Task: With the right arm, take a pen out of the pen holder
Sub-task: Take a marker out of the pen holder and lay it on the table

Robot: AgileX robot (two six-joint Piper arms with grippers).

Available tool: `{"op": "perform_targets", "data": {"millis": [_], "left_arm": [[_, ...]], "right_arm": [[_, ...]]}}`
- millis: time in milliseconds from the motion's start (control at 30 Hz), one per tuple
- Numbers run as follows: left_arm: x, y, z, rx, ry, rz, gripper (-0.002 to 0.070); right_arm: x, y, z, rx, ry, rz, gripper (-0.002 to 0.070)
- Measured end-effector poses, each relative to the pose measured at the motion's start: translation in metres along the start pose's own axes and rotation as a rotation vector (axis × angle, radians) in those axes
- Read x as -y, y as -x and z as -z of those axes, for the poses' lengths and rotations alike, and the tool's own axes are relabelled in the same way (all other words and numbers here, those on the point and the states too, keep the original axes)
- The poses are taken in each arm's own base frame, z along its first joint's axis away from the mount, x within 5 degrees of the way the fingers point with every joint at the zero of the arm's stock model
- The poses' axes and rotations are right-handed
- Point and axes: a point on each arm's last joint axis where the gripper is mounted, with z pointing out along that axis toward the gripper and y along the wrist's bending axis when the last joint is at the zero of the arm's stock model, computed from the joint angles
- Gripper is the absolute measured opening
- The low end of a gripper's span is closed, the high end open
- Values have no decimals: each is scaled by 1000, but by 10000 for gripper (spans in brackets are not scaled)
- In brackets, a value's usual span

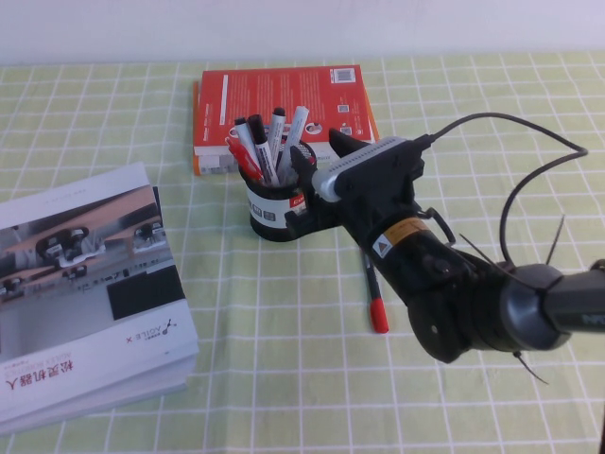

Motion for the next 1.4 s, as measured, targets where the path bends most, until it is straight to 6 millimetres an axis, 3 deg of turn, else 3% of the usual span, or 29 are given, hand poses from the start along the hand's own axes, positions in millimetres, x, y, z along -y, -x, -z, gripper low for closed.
{"op": "perform_targets", "data": {"millis": [367,800,1033,1133,1400], "left_arm": [[0,0,0,0,0,0,-5],[0,0,0,0,0,0,-5],[0,0,0,0,0,0,-5],[0,0,0,0,0,0,-5],[0,0,0,0,0,0,-5]], "right_arm": [[0,-12,-17,3,-22,-14,340],[3,-12,-17,-2,-44,-26,179],[4,-14,-17,-8,-45,-25,26],[4,-14,-17,-10,-45,-25,8],[4,16,-15,16,-29,-11,6]]}}
